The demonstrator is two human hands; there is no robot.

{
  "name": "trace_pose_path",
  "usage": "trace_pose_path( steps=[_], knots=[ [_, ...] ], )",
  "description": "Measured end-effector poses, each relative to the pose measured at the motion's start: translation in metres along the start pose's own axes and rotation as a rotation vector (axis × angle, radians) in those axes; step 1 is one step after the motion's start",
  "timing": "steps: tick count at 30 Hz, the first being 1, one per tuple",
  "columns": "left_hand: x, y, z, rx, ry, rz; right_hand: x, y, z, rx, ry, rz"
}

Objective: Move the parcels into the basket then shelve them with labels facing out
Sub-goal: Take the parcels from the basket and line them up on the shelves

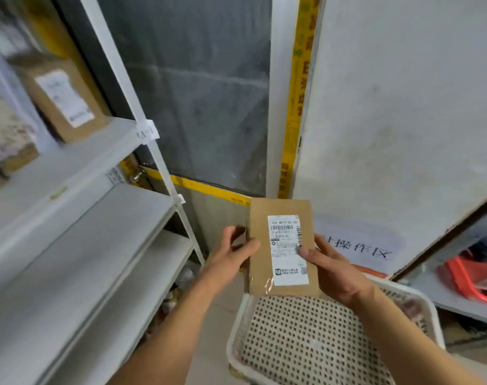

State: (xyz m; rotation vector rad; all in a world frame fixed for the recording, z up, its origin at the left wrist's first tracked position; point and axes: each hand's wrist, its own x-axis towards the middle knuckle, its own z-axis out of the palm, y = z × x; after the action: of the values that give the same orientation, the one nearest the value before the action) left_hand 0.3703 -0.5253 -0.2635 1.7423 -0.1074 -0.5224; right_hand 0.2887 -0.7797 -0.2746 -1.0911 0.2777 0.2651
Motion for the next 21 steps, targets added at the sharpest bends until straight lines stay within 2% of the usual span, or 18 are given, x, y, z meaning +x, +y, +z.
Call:
trace_pose_path(
  steps=[3, 11, 14, 21],
  knots=[
    [-0.032, 0.014, -0.028, 0.013, 0.138, -0.046, 0.018, -0.015, 0.044, -0.072, -0.097, -0.066],
    [-0.128, 0.032, -0.095, 0.173, 0.557, 0.187, 0.048, -0.035, 0.164, -0.633, -0.407, -0.172],
    [-0.150, 0.037, -0.120, 0.242, 0.691, 0.185, 0.057, -0.028, 0.212, -0.672, -0.411, -0.237],
    [-0.170, 0.045, -0.195, 0.255, 0.784, 0.226, 0.089, -0.019, 0.312, -0.621, -0.438, -0.359]
  ],
)
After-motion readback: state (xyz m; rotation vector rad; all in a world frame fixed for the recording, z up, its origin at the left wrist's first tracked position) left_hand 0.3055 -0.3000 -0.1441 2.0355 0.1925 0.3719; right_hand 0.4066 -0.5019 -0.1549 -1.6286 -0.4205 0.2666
